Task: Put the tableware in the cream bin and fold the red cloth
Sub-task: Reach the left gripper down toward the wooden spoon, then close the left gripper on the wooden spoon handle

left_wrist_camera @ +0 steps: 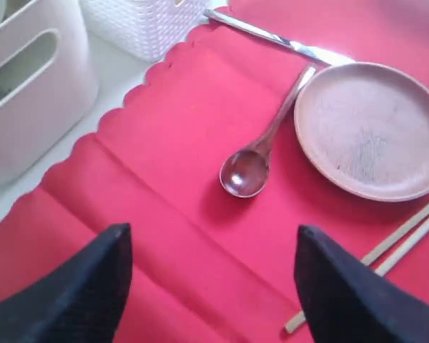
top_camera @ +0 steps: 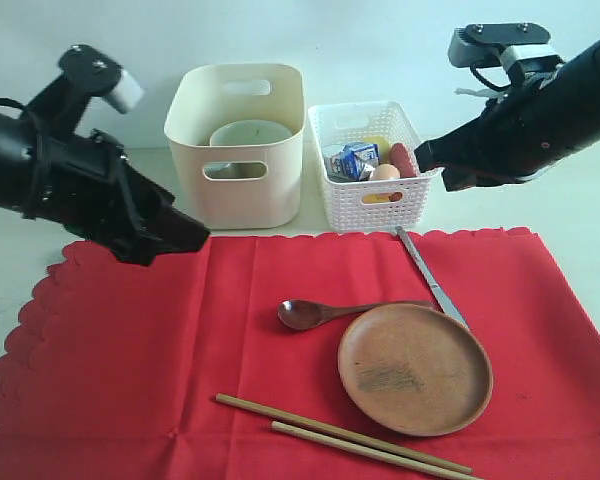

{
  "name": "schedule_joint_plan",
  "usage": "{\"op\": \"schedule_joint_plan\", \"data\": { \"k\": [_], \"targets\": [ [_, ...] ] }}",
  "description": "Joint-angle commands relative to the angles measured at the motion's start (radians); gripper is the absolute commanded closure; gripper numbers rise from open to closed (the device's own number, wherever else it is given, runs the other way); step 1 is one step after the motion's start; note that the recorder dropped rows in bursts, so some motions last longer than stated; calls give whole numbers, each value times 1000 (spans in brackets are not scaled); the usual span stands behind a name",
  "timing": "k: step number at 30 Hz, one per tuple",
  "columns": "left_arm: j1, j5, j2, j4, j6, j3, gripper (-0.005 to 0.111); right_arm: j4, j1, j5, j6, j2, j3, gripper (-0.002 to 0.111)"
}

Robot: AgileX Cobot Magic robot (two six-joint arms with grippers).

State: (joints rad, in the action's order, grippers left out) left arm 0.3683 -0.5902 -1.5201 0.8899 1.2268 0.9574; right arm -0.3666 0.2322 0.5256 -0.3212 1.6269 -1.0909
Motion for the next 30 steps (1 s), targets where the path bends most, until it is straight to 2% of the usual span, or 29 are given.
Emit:
{"op": "schedule_joint_plan", "data": {
  "k": [1,6,11,14,18,23,30],
  "targets": [
    [87,29,-99,-75,21,83,40,-23,1,-203,18,39,62,108],
    [132,28,-225,-115,21,186,40,-43,1,-395,-10,58,140,108],
    [137,-77,-396,-129,7,340,40,-43,1,-408,-97,91,159,108],
    [177,-93,-472,-131,6,421,40,-39,1,-444,-104,101,183,108],
    [252,-81,-589,-234,-63,534,40,-46,1,-696,-95,101,295,108],
    [269,-56,-671,-347,-163,600,41,-46,-2,-685,-95,101,298,108],
    [269,-47,-721,-367,-166,606,41,-46,-2,-658,-95,101,295,108]
  ]
}}
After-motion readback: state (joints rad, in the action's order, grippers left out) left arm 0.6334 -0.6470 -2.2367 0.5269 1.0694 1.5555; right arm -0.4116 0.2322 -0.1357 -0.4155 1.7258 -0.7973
